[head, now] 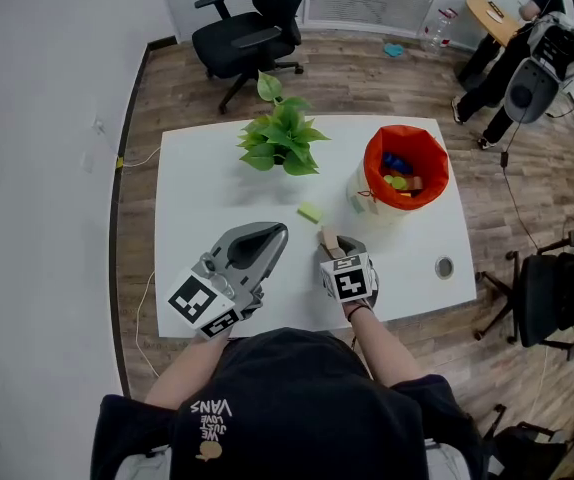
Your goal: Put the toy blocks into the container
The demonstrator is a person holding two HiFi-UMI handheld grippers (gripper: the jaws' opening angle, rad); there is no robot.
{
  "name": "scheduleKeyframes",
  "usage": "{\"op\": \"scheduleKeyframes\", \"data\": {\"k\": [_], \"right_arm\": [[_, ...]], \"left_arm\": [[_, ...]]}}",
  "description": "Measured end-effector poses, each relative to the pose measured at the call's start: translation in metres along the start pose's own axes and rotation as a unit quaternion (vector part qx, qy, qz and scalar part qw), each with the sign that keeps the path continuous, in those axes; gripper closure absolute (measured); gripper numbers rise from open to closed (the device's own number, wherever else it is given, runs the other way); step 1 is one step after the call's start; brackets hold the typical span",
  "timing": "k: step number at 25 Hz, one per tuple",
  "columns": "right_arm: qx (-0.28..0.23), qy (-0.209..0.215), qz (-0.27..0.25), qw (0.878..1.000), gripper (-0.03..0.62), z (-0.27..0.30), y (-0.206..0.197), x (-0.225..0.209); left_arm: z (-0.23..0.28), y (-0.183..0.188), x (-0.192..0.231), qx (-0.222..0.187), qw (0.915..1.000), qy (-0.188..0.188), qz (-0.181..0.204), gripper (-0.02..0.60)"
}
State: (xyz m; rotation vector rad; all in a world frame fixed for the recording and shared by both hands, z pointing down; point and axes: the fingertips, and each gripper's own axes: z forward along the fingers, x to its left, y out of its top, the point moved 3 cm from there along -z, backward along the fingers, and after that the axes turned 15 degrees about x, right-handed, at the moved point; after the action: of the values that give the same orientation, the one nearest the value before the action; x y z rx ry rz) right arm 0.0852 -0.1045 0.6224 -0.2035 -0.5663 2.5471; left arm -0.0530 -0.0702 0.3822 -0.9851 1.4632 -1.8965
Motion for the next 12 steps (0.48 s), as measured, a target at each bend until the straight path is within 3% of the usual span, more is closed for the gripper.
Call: {"op": "scheduleKeyframes", "data": {"k": [12], "right_arm": [[-0.088, 0.003, 0.028, 0.996, 0.424, -0.06, 0.024, -0.01]], "left_arm": [[0.023, 0.0, -0.015, 0.006, 0.9991, -0.04, 0.006, 0.571]]}}
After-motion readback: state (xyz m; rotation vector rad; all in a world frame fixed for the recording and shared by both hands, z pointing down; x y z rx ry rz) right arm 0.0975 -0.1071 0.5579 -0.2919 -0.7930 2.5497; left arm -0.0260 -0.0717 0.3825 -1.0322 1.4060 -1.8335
